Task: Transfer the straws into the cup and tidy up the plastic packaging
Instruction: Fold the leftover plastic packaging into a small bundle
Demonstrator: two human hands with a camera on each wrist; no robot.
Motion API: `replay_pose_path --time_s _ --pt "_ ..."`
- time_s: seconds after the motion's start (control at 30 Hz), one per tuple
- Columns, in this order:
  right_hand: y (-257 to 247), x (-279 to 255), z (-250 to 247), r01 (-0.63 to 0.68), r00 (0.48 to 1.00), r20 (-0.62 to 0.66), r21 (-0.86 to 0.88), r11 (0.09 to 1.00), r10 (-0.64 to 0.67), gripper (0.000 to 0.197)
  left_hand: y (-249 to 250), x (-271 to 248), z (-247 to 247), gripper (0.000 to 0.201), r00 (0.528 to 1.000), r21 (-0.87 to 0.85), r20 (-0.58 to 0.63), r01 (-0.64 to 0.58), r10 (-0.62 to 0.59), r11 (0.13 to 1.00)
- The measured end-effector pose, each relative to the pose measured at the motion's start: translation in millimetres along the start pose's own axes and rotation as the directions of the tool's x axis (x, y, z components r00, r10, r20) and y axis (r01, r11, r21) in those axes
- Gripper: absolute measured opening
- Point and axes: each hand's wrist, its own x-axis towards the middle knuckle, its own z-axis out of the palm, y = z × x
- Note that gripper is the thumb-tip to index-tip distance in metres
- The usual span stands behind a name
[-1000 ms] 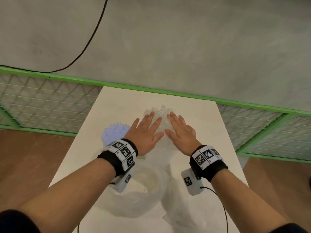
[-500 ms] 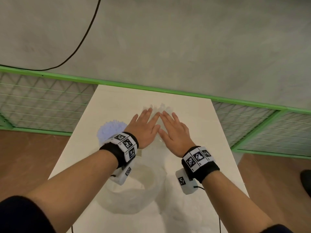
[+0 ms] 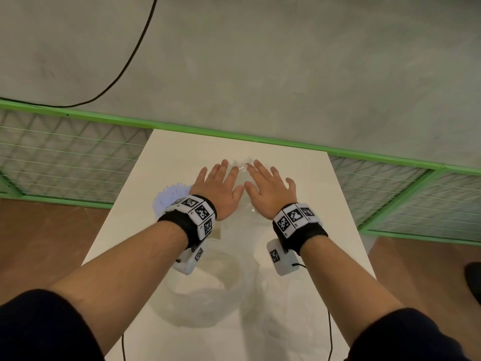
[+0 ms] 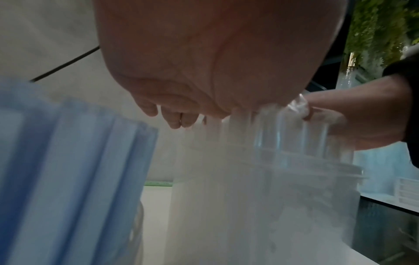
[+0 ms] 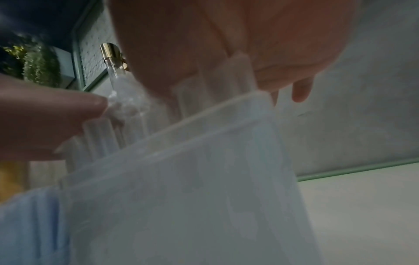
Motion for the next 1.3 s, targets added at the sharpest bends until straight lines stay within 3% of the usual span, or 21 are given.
replay_pose_path --time_s 0.1,0.17,0.23,0.3,0.33,0.37,0.4,0.47,0.57,0.63,0.7,0.77,0.83,0.97,1.13,1.2,1.3 --pt "0.9 -0.2 -7.6 -0.012 0.998 0.067 -0.030 0.999 0.014 0.050 -2.5 -1.6 -4.7 0.064 0.999 0.030 0.042 0.004 -0.005 1.000" --pt "-0.2 -5.0 -14.4 -0.002 0.999 0.048 0.067 0.998 -0.001 0.048 -4.0 -9.9 -9.2 0.068 1.000 -0.045 0.025 0.003 -0.002 0.999" --pt "3.7 -16.2 -20.3 0.046 0.984 -0.176 0.192 0.980 -0.012 0.044 -7.2 -27.8 -15.2 0.071 0.992 -0.193 -0.129 -0.027 0.002 0.981" --pt "9.0 -36.0 -24.4 0.173 0.869 -0.494 0.334 0.927 0.015 0.033 -15.8 -60.5 -20.8 0.063 0.944 -0.315 -0.329 -0.077 -0.033 0.946" --pt "11.7 -48.7 -24.3 0.243 0.798 -0.601 0.391 0.888 0.046 0.025 -22.6 -80.7 -21.1 0.053 0.912 -0.343 -0.407 -0.100 -0.052 0.934" --pt "13.5 -63.1 -23.3 0.278 0.760 -0.644 0.450 0.849 0.092 0.017 -30.8 -101.4 -18.5 0.042 0.890 -0.364 -0.452 -0.118 -0.065 0.924" --pt "14.7 -78.6 -20.4 0.264 0.764 -0.628 0.516 0.815 0.150 0.016 -39.7 -121.9 -13.1 0.029 0.885 -0.386 -0.457 -0.109 -0.087 0.916" --pt "14.5 -107.0 -9.3 0.159 0.838 -0.500 0.608 0.778 0.219 0.022 -57.9 -154.5 6.0 0.010 0.910 -0.402 -0.383 -0.008 -0.161 0.916" --pt "11.4 -133.7 21.9 -0.043 0.967 -0.174 0.611 0.790 0.187 0.020 -82.8 -175.0 46.7 0.007 0.938 -0.378 -0.164 0.226 -0.305 0.898" --pt "8.3 -138.8 43.4 -0.178 0.982 0.054 0.581 0.794 0.181 0.022 -92.8 -173.0 69.6 0.024 0.937 -0.423 -0.021 0.308 -0.349 0.852" --pt "2.0 -138.7 58.4 -0.269 0.963 0.190 0.600 0.754 0.193 0.024 -96.7 -163.9 84.1 0.034 0.934 -0.509 0.083 0.339 -0.347 0.791" --pt "-7.7 -137.4 64.0 -0.295 0.955 0.189 0.622 0.726 0.227 0.015 -94.8 -154.8 90.2 0.024 0.935 -0.571 0.136 0.344 -0.328 0.745" --pt "-16.5 -136.6 63.5 -0.270 0.962 0.136 0.595 0.757 0.236 0.007 -94.3 -149.9 91.7 0.010 0.939 -0.601 0.136 0.332 -0.317 0.726" --pt "-21.7 -135.6 54.0 -0.200 0.974 -0.008 0.437 0.877 0.227 0.016 -102.1 -156.6 78.6 0.012 0.949 -0.592 0.074 0.289 -0.307 0.752" --pt "-33.4 -141.1 35.0 -0.154 0.969 -0.149 0.267 0.951 0.199 0.020 -102.2 -170.2 52.2 0.012 0.974 -0.562 -0.054 0.154 -0.222 0.813" --pt "-42.2 -144.9 25.5 -0.128 0.972 -0.144 0.340 0.932 0.186 0.017 -100.4 -173.2 44.1 0.018 0.978 -0.576 -0.076 0.115 -0.193 0.810" --pt "-48.7 -151.8 8.1 -0.140 0.980 -0.033 0.594 0.792 0.198 0.015 -104.3 -176.2 36.4 0.017 0.980 -0.567 -0.122 0.062 -0.158 0.822"
